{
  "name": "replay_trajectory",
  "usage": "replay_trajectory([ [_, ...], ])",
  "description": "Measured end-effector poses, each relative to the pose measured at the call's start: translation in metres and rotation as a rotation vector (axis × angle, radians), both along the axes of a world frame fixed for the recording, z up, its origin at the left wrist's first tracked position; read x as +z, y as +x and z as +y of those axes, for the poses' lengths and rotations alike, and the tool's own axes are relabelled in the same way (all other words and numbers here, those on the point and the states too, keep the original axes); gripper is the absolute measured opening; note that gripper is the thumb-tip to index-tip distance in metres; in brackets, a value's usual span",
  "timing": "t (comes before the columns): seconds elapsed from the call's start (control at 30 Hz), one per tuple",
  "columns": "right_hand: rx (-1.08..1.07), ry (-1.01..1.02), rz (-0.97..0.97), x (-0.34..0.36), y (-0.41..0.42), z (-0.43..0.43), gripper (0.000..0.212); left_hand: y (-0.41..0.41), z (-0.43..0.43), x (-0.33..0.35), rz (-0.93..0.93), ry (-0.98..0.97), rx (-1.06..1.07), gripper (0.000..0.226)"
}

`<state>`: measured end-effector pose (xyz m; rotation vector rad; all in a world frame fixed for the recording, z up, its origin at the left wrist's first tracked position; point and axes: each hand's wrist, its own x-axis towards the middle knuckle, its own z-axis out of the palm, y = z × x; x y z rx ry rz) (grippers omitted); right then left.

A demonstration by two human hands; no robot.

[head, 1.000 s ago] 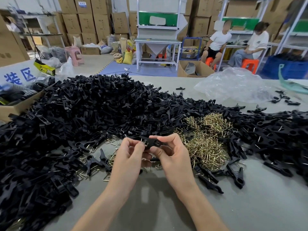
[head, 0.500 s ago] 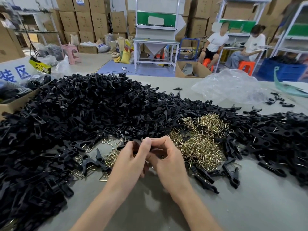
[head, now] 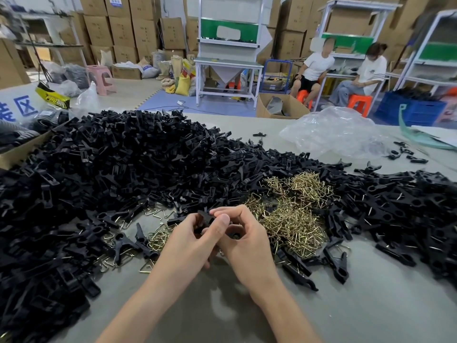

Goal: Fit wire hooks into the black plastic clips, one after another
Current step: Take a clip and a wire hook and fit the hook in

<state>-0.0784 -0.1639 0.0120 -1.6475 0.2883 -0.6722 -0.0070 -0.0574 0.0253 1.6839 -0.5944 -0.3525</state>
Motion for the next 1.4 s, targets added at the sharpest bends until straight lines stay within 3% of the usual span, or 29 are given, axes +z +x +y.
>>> replay_trajectory([
  [0.23, 0.01, 0.012, 0.013, 0.0, -0.001, -0.002, 0.028, -0.001, -0.001, 0.0, 0.008, 0.003, 0.0, 0.046],
  [0.53, -0.003, -0.021, 0.043, -0.004, 0.0, -0.004, 0.029, -0.001, 0.0, -0.001, -0.058, 0.09, 0.026, 0.057],
  [0.8, 0.012, -0.023, 0.039, -0.005, 0.0, -0.005, 0.027, 0.004, 0.001, -0.002, -0.056, 0.135, -0.016, 0.042],
  [1.0, 0.027, -0.021, 0.028, -0.005, 0.0, -0.003, 0.031, 0.009, 0.002, 0.001, 0.028, 0.131, -0.108, 0.049],
  [1.4, 0.009, -0.058, 0.042, -0.007, 0.001, -0.002, 0.024, 0.01, 0.003, -0.002, 0.019, 0.12, -0.113, 0.055],
])
